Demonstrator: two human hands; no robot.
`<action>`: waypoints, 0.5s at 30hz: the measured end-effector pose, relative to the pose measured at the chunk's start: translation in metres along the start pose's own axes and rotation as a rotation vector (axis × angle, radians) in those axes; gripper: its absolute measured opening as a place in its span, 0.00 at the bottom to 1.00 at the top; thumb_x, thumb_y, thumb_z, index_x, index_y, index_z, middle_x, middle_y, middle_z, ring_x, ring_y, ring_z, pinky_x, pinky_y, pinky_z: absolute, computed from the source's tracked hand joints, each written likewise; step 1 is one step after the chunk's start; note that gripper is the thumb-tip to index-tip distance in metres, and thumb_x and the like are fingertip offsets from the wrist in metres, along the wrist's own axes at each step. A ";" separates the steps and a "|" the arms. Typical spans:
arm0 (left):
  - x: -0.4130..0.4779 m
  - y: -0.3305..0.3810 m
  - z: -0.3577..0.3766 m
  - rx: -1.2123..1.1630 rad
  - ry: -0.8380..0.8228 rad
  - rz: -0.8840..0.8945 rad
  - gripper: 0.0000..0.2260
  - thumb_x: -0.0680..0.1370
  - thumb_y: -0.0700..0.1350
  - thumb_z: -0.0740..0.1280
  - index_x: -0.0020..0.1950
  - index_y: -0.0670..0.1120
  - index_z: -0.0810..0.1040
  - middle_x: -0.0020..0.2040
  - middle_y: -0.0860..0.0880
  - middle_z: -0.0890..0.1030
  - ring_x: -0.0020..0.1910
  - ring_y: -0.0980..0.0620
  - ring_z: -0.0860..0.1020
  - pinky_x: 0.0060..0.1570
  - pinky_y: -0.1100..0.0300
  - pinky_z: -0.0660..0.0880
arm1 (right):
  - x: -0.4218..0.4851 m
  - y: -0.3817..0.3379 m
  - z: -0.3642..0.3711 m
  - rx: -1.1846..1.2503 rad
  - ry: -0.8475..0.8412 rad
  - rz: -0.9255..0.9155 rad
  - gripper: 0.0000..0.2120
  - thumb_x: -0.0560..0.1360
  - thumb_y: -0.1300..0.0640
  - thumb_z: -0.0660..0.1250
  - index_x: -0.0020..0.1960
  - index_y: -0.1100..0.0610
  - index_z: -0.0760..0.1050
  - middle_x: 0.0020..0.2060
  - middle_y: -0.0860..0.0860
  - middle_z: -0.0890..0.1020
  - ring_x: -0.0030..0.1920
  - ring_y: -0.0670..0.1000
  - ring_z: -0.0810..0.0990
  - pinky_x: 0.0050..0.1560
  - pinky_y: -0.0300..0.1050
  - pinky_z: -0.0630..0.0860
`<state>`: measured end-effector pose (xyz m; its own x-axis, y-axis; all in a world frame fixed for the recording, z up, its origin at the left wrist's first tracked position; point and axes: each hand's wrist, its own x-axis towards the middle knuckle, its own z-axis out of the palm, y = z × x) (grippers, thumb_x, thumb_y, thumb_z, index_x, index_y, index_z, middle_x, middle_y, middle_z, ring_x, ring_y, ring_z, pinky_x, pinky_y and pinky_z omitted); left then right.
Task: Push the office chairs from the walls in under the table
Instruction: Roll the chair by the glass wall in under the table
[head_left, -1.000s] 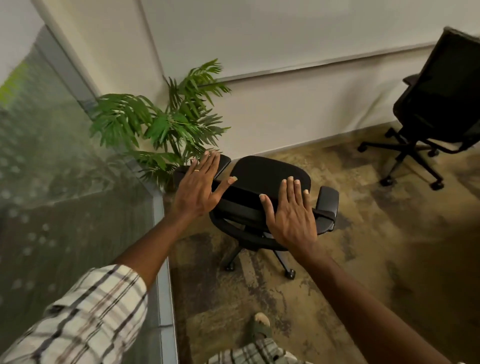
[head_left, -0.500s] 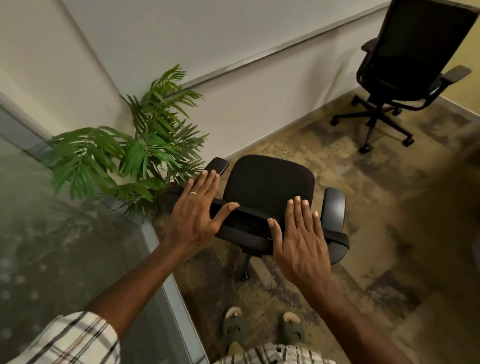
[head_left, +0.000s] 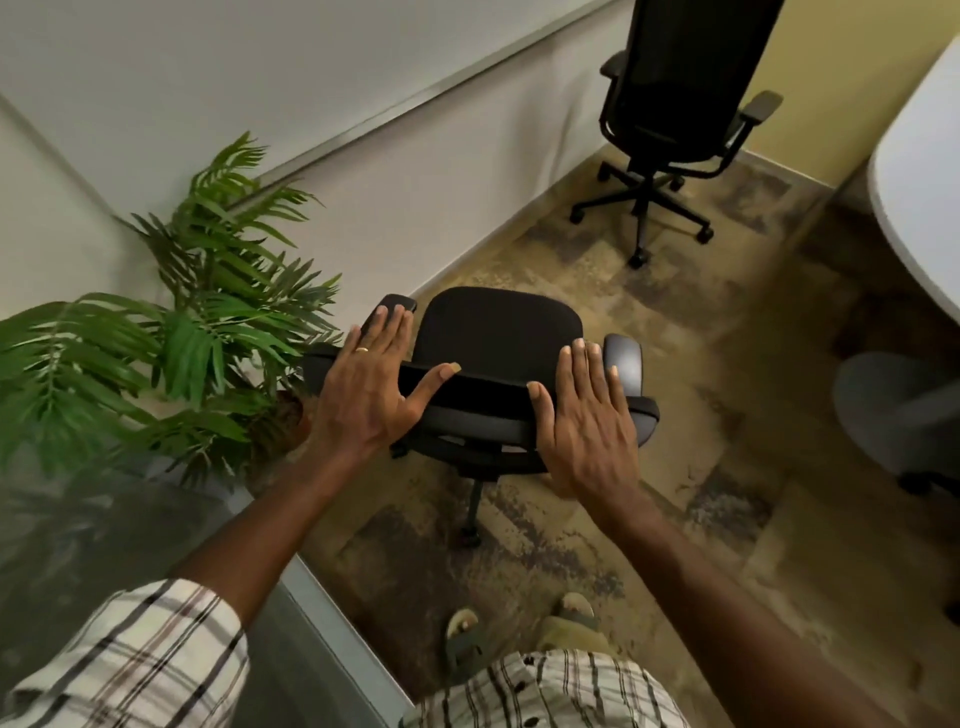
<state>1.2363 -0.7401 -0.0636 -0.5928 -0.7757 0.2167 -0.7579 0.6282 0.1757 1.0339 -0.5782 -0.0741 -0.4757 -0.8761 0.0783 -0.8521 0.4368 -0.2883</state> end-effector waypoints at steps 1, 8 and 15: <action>0.005 0.001 0.002 -0.002 -0.014 0.007 0.44 0.81 0.75 0.48 0.83 0.42 0.61 0.83 0.45 0.62 0.84 0.49 0.56 0.82 0.45 0.56 | 0.003 0.004 0.000 0.004 -0.006 0.015 0.35 0.84 0.38 0.37 0.83 0.58 0.49 0.83 0.52 0.49 0.83 0.50 0.42 0.83 0.51 0.41; 0.036 0.016 0.011 -0.023 -0.059 -0.015 0.46 0.80 0.76 0.49 0.83 0.41 0.60 0.83 0.43 0.62 0.84 0.48 0.56 0.83 0.46 0.53 | 0.036 0.030 -0.010 -0.051 -0.071 -0.024 0.29 0.86 0.48 0.41 0.83 0.59 0.48 0.83 0.54 0.49 0.83 0.50 0.42 0.83 0.50 0.41; 0.087 0.044 0.022 -0.025 -0.099 -0.029 0.47 0.80 0.76 0.45 0.83 0.40 0.59 0.83 0.42 0.62 0.84 0.46 0.55 0.82 0.44 0.52 | 0.096 0.066 -0.022 -0.093 -0.108 -0.039 0.28 0.86 0.49 0.44 0.83 0.59 0.49 0.83 0.54 0.51 0.83 0.51 0.45 0.83 0.52 0.43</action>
<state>1.1454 -0.7815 -0.0580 -0.5955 -0.7951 0.1152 -0.7690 0.6056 0.2047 0.9270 -0.6291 -0.0649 -0.4200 -0.9074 -0.0165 -0.8883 0.4147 -0.1972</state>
